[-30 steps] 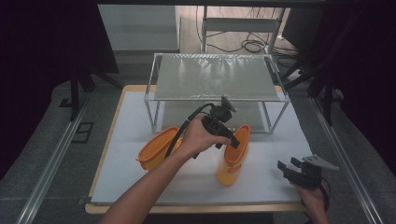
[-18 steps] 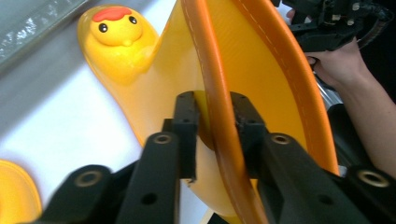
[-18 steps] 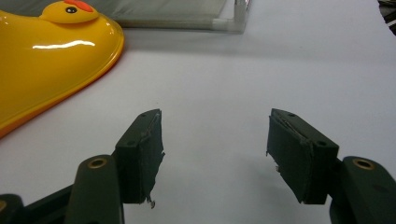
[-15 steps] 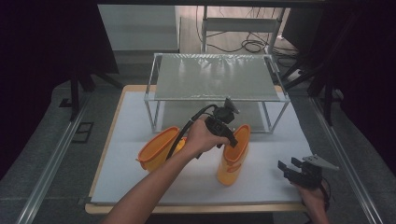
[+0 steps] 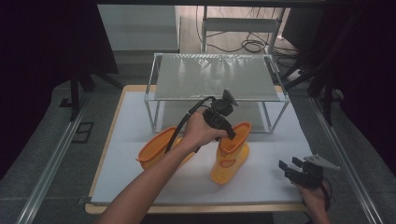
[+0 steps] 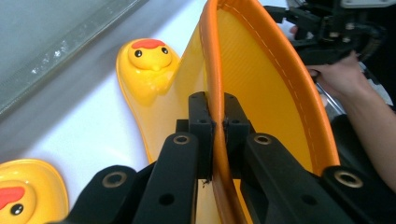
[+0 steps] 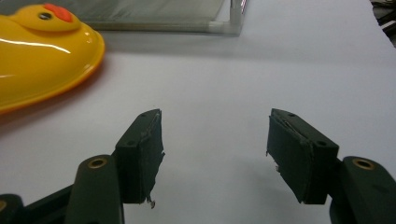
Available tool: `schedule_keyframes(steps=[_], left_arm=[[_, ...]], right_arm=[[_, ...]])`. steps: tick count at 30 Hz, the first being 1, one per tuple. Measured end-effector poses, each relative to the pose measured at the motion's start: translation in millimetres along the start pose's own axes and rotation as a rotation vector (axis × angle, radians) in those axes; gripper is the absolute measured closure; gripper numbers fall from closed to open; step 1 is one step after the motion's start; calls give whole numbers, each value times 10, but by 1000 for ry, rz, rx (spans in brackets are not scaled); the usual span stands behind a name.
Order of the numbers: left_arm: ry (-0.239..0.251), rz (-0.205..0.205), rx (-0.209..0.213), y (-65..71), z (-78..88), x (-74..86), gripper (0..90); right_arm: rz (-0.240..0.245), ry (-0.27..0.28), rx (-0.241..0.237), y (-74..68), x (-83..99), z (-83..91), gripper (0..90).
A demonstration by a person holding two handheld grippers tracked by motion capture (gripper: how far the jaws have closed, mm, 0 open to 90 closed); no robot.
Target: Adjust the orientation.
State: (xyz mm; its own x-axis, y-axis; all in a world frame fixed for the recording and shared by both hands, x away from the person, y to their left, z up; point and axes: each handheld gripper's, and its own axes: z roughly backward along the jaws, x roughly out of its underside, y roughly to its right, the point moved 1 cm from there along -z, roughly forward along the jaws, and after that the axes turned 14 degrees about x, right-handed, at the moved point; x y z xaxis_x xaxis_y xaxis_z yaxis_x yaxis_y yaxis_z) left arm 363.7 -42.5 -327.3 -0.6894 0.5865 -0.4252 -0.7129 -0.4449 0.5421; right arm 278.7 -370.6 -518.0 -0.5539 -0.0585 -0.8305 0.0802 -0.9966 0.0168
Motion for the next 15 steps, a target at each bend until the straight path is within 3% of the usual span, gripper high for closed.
schedule_keyframes(steps=[8, 15], left_arm=[[-5, -32, -26, 135, 265, 114, 863], [-23, -58, -66, 197, 398, 395, 863]], right_arm=[[3, 0, -1, -6, -1, -1, 357], [5, -2, -6, -19, -2, -4, 357]])
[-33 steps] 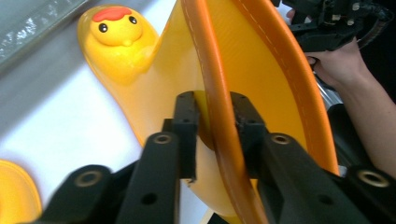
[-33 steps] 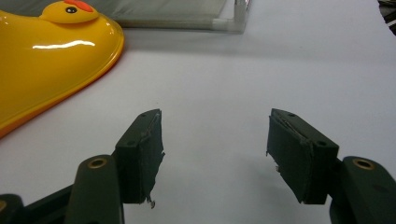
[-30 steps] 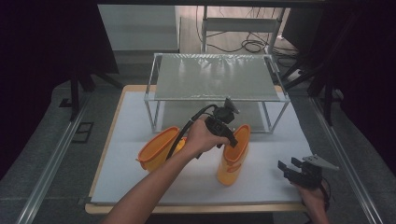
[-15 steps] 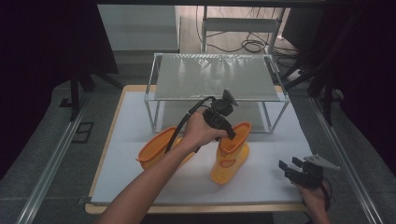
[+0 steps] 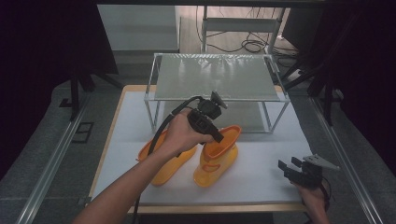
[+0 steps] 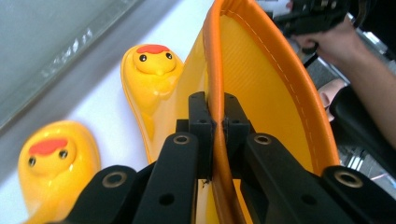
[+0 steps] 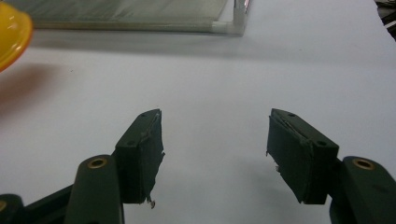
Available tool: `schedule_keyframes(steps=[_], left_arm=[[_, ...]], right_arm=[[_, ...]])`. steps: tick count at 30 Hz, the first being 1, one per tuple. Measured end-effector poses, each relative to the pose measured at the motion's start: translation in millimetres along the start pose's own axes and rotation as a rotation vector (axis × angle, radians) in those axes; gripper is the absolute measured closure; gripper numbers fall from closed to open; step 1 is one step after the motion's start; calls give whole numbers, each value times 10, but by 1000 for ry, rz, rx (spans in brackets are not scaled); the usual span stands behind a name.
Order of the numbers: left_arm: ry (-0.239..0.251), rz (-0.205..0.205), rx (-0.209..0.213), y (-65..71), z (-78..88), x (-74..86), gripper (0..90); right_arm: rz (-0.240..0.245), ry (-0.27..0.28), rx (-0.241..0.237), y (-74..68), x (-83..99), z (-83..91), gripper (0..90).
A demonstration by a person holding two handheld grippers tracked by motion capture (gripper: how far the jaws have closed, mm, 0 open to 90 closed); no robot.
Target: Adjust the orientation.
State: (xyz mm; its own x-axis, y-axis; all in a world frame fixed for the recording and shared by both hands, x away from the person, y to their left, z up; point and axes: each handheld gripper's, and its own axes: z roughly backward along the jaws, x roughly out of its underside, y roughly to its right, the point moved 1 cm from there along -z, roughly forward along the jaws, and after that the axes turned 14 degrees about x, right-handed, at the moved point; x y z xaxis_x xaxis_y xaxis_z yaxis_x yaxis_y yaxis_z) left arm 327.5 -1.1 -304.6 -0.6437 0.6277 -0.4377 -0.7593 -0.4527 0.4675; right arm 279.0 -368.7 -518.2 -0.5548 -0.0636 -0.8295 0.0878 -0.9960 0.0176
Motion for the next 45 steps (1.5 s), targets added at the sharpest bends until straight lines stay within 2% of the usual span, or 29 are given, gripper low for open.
schedule_keyframes(steps=[6, 11, 12, 13, 14, 16, 17, 23, 24, 25, 31, 35, 40, 43, 44, 45], left_arm=[[22, 8, 0, -133, 155, 305, 863], [35, 13, -25, -279, 126, 513, 863], [35, 13, -25, -279, 126, 513, 863], [28, 15, -41, -345, 96, 590, 863], [28, 15, -41, -345, 96, 590, 863], [44, 14, -45, -391, 128, 662, 862], [40, 14, -61, -430, 161, 730, 863], [35, 24, -65, -498, 197, 891, 853], [35, 24, -65, -498, 197, 891, 850], [31, 18, -89, -506, 207, 920, 845], [29, 13, -83, -508, 225, 940, 801], [26, 8, -79, -486, 213, 922, 709], [81, 2, -55, -463, 330, 880, 597], [116, 8, -16, -466, 385, 868, 549], [116, 8, -16, -466, 385, 868, 533], [131, 16, 4, -469, 407, 863, 515]], right_arm=[[1, -2, -1, -13, 5, -9, 358], [7, -6, 0, -26, 12, -20, 358], [7, -6, 0, -26, 12, -20, 358], [10, -6, 0, -30, 14, -22, 358], [10, -6, 0, -30, 14, -22, 358], [6, -6, -1, -32, 16, -22, 358], [7, -7, 1, -27, 19, -24, 358], [13, -12, 4, -35, 26, -34, 359], [13, -12, 4, -35, 26, -34, 359], [18, -14, 4, -42, 27, -34, 359], [24, -15, 4, -50, 30, -37, 359], [20, -14, 4, -47, 28, -34, 359], [19, -12, 7, -29, 28, -29, 359], [21, -12, 6, -30, 26, -29, 359], [21, -12, 6, -30, 26, -29, 359], [20, -12, 6, -30, 26, -29, 359]])
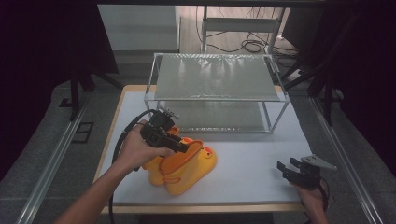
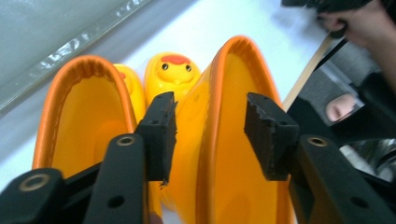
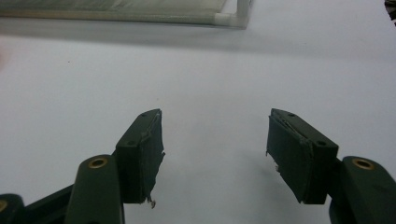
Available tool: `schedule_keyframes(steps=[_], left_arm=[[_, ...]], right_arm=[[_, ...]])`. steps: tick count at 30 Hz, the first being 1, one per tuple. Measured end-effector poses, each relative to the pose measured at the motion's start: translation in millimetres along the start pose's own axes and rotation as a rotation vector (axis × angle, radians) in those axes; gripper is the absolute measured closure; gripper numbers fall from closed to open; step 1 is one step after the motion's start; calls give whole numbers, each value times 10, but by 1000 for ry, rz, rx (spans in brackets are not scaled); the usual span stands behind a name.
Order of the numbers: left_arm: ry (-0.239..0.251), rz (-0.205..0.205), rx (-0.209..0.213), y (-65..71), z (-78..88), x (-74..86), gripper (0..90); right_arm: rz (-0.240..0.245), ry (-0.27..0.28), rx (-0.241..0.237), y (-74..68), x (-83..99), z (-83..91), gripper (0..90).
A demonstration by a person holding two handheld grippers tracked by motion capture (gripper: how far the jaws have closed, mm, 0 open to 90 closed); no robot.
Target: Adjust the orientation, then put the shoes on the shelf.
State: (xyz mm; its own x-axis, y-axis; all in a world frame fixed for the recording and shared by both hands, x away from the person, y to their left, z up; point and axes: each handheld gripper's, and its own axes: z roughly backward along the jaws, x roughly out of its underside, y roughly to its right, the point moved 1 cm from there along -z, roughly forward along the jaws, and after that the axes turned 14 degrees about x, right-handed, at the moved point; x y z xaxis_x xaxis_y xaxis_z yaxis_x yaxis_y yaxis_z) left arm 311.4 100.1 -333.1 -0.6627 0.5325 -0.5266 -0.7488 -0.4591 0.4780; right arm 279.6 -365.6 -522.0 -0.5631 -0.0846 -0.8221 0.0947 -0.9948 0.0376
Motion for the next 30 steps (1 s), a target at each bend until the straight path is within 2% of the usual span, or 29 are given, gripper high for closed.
schedule_keyframes(steps=[4, 7, 19, 27, 30], left_arm=[[16, -1, 13, 5, 55, -8, 490], [24, -5, 29, 28, 156, -19, 469], [44, 4, 20, 2, 385, 33, 430], [30, 9, 30, -31, 456, 60, 407], [20, 25, 37, -50, 470, 71, 401]], right_arm=[[2, 1, 1, 0, 1, 0, 359], [1, -2, 2, 3, 2, -1, 359], [2, -2, 0, 0, 0, 0, 359], [2, -9, 1, 6, 11, -4, 359], [1, -10, 2, 9, 11, -1, 359]])
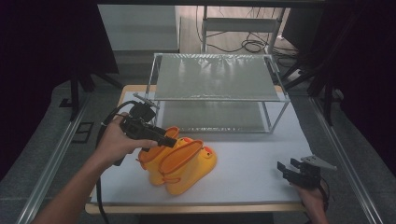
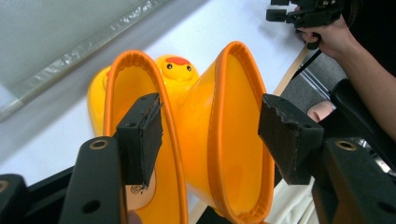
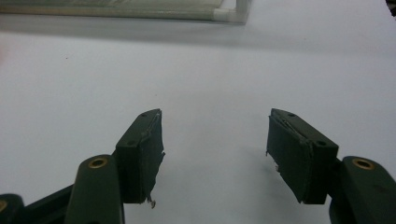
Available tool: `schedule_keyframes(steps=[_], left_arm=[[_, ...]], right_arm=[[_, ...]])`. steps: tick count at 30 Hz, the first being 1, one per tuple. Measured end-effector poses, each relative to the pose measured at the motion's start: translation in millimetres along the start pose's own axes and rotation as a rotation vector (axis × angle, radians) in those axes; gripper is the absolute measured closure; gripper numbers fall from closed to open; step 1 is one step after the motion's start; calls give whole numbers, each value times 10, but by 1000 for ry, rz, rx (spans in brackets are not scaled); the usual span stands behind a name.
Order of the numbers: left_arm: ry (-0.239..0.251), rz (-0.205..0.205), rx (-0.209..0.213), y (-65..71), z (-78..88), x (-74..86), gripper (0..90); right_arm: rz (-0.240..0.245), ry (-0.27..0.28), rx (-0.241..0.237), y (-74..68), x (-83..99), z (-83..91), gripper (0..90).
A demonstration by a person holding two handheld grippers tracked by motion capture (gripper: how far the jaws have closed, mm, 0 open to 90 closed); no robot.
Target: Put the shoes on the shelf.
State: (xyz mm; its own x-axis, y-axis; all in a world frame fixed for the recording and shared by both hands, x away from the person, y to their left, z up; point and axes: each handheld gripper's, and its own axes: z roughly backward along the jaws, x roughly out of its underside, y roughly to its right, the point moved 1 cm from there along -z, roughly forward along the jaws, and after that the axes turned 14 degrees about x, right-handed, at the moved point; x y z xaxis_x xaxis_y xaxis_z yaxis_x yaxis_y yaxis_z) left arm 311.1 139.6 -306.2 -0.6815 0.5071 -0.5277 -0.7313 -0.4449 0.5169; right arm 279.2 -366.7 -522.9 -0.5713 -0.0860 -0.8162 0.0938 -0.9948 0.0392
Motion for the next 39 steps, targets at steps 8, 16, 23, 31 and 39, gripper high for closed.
schedule_keyframes(steps=[8, 16, 23, 31, 39], left_arm=[[-24, 11, 22, -47, -6, -3, 387], [-68, 25, 10, -115, -107, 6, 378], [-115, 31, 30, -167, -207, 58, 367], [-166, 33, -1, -186, -406, 34, 370], [-189, 36, -68, -184, -544, 29, 509]], right_arm=[[7, -4, -1, -12, 2, -6, 359], [4, -11, 2, -2, 3, -5, 359], [7, -11, 1, -13, 7, -17, 359], [10, -11, -1, -26, 10, -24, 359], [5, -10, 3, -6, 11, -21, 359]])
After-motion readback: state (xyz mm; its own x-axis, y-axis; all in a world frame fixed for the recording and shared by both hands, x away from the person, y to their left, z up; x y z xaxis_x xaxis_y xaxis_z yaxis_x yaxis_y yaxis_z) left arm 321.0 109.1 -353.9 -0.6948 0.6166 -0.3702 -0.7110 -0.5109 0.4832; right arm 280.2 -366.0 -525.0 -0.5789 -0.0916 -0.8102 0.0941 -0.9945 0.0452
